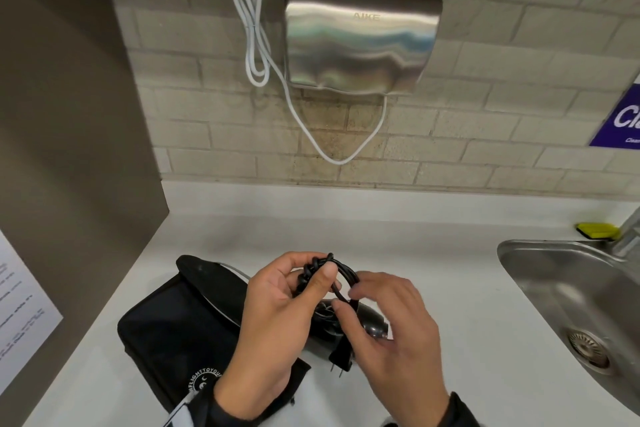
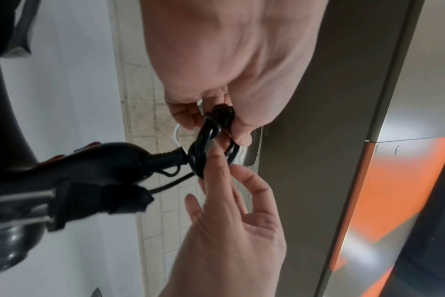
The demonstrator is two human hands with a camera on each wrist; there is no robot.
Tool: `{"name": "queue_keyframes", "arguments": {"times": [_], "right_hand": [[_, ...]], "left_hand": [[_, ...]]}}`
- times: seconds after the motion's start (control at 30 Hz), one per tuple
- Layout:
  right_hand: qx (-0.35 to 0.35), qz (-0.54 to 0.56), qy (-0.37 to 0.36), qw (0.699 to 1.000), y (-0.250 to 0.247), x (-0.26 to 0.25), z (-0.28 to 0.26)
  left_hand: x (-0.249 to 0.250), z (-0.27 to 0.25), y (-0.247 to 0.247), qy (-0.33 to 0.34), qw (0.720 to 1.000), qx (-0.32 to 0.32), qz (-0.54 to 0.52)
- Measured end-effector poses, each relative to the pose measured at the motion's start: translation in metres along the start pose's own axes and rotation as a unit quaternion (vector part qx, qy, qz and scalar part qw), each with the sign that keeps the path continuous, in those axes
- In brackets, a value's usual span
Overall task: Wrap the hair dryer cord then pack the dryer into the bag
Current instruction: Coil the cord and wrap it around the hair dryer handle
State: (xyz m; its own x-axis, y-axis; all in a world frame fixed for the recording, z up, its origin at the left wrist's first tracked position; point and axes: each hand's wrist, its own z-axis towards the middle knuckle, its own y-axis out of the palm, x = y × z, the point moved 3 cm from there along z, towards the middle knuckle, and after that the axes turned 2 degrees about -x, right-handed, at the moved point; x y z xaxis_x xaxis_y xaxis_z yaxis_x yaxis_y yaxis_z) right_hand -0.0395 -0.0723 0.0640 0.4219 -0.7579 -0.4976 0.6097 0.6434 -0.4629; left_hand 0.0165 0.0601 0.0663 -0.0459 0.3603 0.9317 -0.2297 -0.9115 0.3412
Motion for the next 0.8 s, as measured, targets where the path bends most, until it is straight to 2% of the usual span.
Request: {"name": "queue_keyframes", "arguments": {"times": [0.07,0.17,0.3,0.4,0.53,0.67,0.8], "right_hand": [[0.027,-0.072,-0.038,0.996,0.003,-0.001,-0.003],[0.037,-0.105,-0.026,0.993,0.005,-0.005,-0.005],[-0.017,0.006,0.116,0.993,0.004,-0.008,-0.005],[-0.038,0.138,0.207,0.968,0.002,-0.006,-0.002],[-0.088,0.175,0.276,0.941,-0.009,-0.003,0.006],[-0.139,0.142,0.276,0.941,-0.021,-0.008,0.014],[-0.269,0.04,0.231,0.934,-0.036,-0.016,0.029]], "left_hand": [[-0.001,0.001,-0.001,-0.02,1.0,0.007,-0.013],[-0.004,0.001,-0.001,-0.042,0.999,0.005,-0.03],[-0.006,0.0,-0.001,-0.035,0.999,0.002,-0.004],[-0.007,0.001,0.001,-0.019,0.999,-0.003,0.031],[-0.009,-0.001,0.003,0.019,0.993,-0.025,0.111],[-0.011,-0.002,0.003,0.086,0.968,-0.049,0.232],[-0.015,-0.006,0.004,0.119,0.953,-0.08,0.267]]}}
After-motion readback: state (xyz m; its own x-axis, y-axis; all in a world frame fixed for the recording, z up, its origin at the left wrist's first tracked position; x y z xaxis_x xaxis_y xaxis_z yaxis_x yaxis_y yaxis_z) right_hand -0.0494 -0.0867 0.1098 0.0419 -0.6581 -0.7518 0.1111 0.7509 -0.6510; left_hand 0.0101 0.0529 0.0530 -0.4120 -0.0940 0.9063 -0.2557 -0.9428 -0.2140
